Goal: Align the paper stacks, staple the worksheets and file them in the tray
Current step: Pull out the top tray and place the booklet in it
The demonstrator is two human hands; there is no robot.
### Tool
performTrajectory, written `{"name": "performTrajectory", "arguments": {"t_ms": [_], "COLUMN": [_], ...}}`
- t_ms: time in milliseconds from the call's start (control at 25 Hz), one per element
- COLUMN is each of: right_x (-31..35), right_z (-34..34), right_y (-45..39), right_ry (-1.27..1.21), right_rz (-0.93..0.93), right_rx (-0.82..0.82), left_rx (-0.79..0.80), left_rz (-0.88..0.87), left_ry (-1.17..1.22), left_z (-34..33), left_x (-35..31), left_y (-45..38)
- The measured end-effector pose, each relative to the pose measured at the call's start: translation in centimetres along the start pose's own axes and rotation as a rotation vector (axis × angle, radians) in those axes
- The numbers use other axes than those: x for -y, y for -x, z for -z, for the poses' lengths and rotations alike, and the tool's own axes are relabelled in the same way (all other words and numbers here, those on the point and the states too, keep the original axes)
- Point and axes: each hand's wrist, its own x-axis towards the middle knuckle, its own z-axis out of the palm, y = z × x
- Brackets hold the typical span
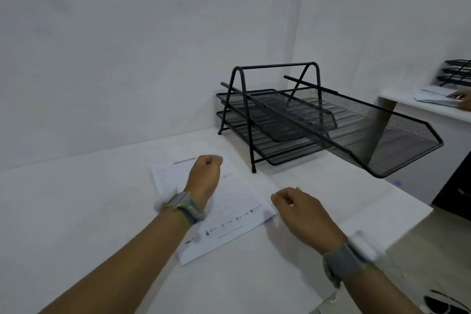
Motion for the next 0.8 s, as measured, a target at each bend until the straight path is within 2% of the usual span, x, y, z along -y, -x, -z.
{"name": "performTrajectory", "arguments": {"t_ms": [120,320,560,800], "right_x": [1.1,2.3,2.8,2.3], "right_z": [-1.4,-2.4,-2.9,-3.9], "right_y": [-2.2,-4.5,-6.1,-6.2], "right_ry": [0.228,0.318,0.149,-0.08], "right_rz": [-0.045,-0.156,-0.3,-0.303], "right_rx": [0.085,0.13,0.148,0.12], "left_rx": [-0.045,0.015,0.04,-0.007], "left_rz": [0.086,0.27,0.392,0.412], "left_ry": [0.055,0.297,0.444,0.52], "left_z": [4.0,6.7,8.0,9.1], "left_x": [0.6,0.5,1.2,2.4], "left_y": [4.5,8.9,8.3,8.1]}}
